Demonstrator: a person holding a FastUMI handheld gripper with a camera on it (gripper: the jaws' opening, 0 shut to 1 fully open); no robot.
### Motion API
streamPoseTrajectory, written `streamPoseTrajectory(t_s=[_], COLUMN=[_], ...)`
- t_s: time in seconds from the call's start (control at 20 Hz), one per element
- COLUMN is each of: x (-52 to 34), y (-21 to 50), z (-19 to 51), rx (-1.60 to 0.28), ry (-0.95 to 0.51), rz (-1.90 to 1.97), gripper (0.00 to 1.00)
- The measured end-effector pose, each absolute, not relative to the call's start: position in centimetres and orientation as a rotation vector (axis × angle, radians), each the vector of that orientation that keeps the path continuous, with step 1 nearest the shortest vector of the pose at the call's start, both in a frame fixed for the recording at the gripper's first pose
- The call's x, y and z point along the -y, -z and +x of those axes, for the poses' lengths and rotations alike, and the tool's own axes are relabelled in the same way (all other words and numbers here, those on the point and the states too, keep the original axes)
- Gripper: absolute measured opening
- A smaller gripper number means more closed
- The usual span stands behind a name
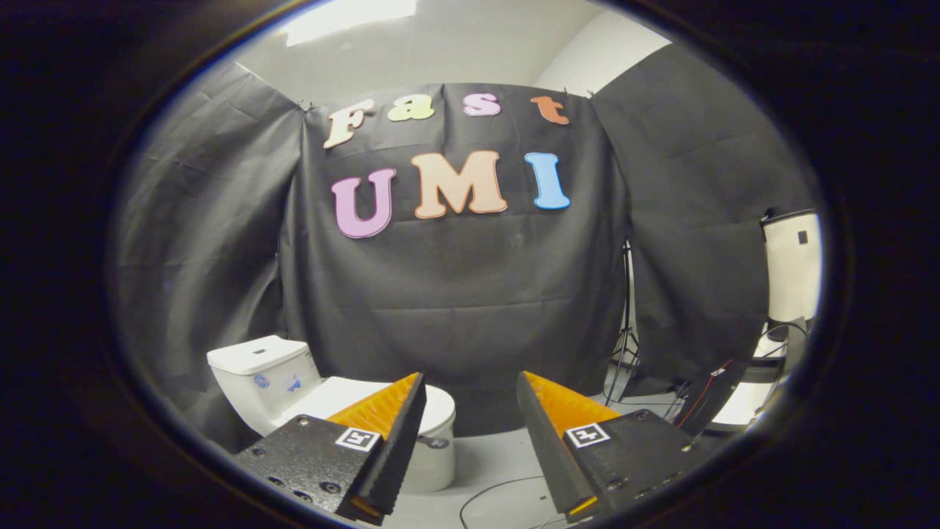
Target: Open the toilet lid.
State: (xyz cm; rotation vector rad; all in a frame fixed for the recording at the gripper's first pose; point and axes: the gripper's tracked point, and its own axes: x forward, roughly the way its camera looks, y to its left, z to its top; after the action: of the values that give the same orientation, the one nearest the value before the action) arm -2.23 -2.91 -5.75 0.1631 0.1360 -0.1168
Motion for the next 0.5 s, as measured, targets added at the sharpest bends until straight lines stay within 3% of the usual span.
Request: streamPoseTrajectory(t_s=[0.5], x=[2.92], y=[5.74], z=[-2.12], rx=[-0.123], ry=[0.120], rz=[0.183], gripper=[0.77])
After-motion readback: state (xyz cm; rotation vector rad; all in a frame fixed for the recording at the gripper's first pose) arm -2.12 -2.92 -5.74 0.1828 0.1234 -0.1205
